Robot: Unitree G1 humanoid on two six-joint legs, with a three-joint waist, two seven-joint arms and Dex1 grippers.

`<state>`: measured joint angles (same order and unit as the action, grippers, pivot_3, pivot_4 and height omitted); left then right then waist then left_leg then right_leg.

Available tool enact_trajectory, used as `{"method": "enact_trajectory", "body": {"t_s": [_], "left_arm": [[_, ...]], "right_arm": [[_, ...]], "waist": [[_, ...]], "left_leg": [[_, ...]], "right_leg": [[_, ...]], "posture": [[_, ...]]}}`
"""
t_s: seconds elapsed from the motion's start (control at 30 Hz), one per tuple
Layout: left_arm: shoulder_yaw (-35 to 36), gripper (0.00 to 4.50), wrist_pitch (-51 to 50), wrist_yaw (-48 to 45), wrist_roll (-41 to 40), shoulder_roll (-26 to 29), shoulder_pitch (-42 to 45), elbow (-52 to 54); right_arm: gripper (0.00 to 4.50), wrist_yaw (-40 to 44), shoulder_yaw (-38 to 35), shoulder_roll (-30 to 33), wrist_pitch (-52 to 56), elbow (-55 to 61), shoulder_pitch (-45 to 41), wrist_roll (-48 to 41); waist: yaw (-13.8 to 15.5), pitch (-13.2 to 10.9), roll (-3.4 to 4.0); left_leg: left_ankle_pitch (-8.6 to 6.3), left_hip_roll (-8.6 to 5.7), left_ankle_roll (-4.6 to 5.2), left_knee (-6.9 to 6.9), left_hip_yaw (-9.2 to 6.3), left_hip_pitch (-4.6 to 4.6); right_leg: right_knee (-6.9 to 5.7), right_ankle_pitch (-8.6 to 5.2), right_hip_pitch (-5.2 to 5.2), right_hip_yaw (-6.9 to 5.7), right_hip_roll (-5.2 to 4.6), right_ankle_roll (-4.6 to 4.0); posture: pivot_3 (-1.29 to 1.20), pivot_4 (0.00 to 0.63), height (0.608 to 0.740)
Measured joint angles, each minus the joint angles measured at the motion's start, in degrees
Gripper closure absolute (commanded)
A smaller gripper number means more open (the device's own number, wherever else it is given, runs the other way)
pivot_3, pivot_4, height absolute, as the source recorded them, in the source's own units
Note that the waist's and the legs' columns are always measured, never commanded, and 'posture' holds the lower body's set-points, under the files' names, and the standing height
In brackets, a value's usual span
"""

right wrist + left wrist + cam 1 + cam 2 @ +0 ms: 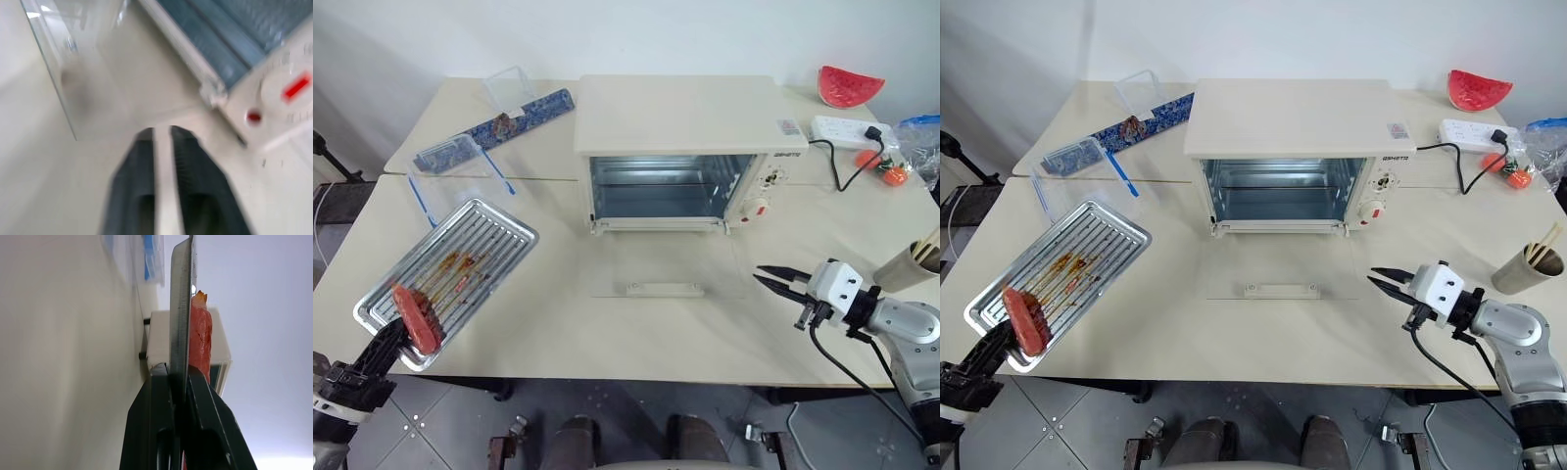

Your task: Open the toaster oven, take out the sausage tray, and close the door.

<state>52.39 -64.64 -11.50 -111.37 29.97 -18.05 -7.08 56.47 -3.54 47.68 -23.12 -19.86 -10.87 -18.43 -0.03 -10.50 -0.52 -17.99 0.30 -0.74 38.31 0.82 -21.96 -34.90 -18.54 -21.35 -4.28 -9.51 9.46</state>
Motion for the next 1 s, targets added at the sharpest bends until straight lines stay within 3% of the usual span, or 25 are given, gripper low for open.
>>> {"method": "enact_trajectory", "body": {"t_s": [0.2, 0.47, 0.73, 1.0], "left_arm": [[-1.28, 4.5, 2.29, 3.24, 0.0, -0.81, 4.18, 0.29], [-3.22, 4.5, 2.62, 6.11, 0.0, -0.71, 8.25, -0.11], [-3.34, 4.5, 1.31, 7.0, 0.0, 0.7, 7.79, -0.93], [-4.81, 4.5, -1.66, 6.92, 0.0, 5.73, 7.71, -5.1]], "right_arm": [[4.48, 6.19, 2.01, -2.97, -0.47, -7.82, -4.66, 1.93], [4.48, 12.48, 3.04, -8.96, 7.83, -2.88, -9.61, -3.56], [4.48, 10.64, -1.69, -9.21, 13.24, 7.03, -8.53, -6.99], [4.48, 2.63, -6.98, -11.0, 18.16, 12.8, -11.18, -9.82]], "waist": [[-0.35, 0.02, -0.02], [-0.41, 0.02, -0.02], [0.02, 0.02, -0.03], [-0.28, 0.02, -0.02]], "left_leg": [[0.0, 0.02, -0.01, -0.02, 0.21, 0.03], [0.0, 0.05, -0.03, -0.02, 0.29, 0.03], [0.0, 0.02, -0.03, -0.05, 0.37, 0.02], [-0.01, 0.08, -0.03, -0.13, 0.42, 0.02]], "right_leg": [[-0.15, 0.0, -0.01, 0.0, 0.01, 0.0], [-0.19, 0.01, -0.02, 0.0, 0.01, 0.01], [-0.16, 0.01, -0.02, -0.01, 0.01, 0.01], [-0.2, 0.01, -0.16, 0.04, 0.02, -0.01]], "posture": [[0.0, 0.15, 0.74], [0.0, 0.15, 0.74], [0.0, 0.15, 0.74], [0.0, 0.15, 0.74]]}}
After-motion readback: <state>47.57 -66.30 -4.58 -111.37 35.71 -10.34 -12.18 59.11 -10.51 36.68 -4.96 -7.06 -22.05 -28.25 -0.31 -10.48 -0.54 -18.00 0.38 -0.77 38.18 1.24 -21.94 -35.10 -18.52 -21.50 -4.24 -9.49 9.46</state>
